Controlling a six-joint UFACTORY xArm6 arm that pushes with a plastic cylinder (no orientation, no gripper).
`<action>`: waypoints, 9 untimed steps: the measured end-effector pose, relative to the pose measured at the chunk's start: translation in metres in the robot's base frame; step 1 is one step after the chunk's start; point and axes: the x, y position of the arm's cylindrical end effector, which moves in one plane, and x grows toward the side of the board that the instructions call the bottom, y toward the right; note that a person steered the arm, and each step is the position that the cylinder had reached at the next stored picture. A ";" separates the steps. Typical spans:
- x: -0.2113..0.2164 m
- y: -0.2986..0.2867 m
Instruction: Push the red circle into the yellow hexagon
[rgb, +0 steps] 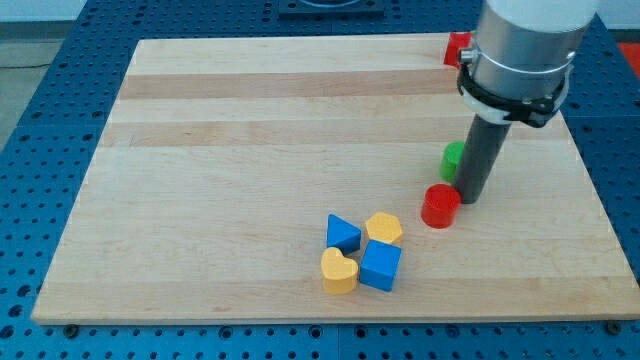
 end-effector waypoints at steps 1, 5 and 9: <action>0.004 -0.012; 0.038 0.007; -0.005 -0.068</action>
